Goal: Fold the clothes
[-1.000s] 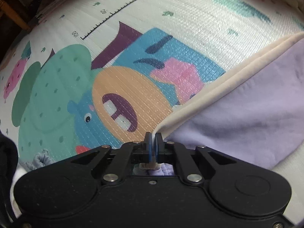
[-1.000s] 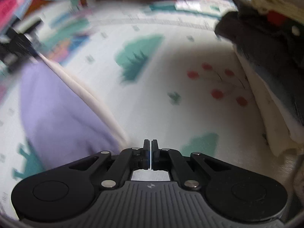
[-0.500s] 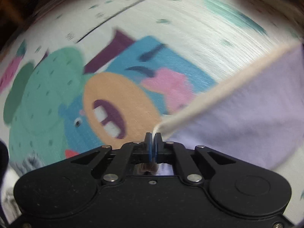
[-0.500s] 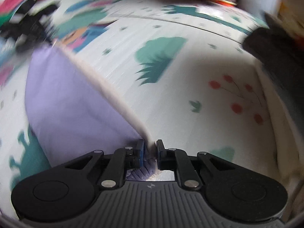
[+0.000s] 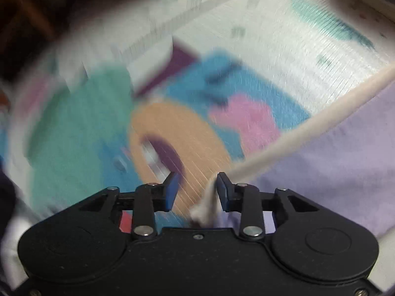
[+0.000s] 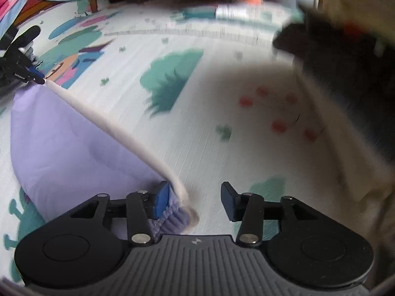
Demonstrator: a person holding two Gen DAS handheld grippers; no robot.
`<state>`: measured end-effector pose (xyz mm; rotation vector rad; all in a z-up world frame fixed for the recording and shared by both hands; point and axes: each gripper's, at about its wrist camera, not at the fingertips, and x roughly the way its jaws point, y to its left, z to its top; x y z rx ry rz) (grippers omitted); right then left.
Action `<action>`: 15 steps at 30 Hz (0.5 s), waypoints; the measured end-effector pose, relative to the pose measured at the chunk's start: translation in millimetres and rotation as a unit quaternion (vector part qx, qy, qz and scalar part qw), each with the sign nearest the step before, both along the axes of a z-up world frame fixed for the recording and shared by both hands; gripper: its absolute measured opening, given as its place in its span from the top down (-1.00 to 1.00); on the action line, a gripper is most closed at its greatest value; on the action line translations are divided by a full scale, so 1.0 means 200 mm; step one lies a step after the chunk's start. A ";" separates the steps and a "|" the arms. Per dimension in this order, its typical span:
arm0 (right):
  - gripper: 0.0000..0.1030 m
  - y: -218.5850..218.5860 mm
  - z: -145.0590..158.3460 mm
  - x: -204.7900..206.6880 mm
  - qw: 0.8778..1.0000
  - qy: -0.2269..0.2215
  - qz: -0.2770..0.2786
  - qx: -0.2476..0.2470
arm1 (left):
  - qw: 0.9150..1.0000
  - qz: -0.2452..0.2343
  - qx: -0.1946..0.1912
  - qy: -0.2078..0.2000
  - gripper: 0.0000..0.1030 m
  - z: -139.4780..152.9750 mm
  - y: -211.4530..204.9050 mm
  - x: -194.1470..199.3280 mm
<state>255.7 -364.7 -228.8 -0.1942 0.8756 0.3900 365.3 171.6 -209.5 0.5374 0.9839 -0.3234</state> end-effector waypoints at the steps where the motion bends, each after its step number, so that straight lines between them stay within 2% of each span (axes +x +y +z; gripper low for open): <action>1: 0.07 0.03 0.04 -0.04 1.000 -0.026 0.016 -0.004 | 1.000 -0.022 0.006 -0.014 0.38 0.04 -0.02 -0.04; 3: 0.12 0.14 0.07 -0.10 0.996 -0.041 0.082 -0.008 | 0.996 -0.086 0.023 -0.023 0.38 0.09 -0.12 -0.14; 4: 0.13 0.21 0.06 -0.11 0.993 -0.035 0.114 -0.015 | 0.994 -0.112 0.010 -0.006 0.38 0.08 -0.15 -0.18; 6: 0.15 0.34 -0.01 -0.10 0.987 -0.020 0.158 -0.027 | 0.992 -0.123 -0.012 0.011 0.38 0.01 -0.22 -0.22; 8: 0.15 0.44 -0.09 -0.05 0.984 -0.002 0.177 -0.033 | 0.993 -0.106 -0.037 0.019 0.35 -0.08 -0.25 -0.21; 9: 0.15 0.46 -0.14 0.00 0.985 0.015 0.167 -0.039 | 0.996 -0.073 -0.034 0.026 0.05 -0.16 -0.24 -0.18; 10: 0.14 0.47 -0.18 0.06 0.986 0.035 0.153 -0.048 | 0.997 -0.048 -0.059 0.003 -0.26 -0.16 -0.20 -0.17; 11: 0.05 0.46 -0.20 0.09 0.987 0.039 0.150 -0.040 | 0.997 -0.031 -0.072 0.006 -0.33 -0.16 -0.17 -0.14; 12: 0.06 0.44 -0.20 0.12 0.987 0.046 0.150 -0.030 | 0.997 -0.023 -0.079 -0.005 -0.19 -0.12 -0.13 -0.15; 14: 0.14 0.42 -0.18 0.13 0.989 0.054 0.132 -0.028 | 0.994 -0.022 -0.105 -0.039 -0.11 -0.03 -0.05 -0.21; 15: 0.14 0.41 -0.15 0.11 0.990 0.047 0.128 -0.019 | 0.990 -0.028 -0.128 -0.047 0.11 0.02 0.01 -0.27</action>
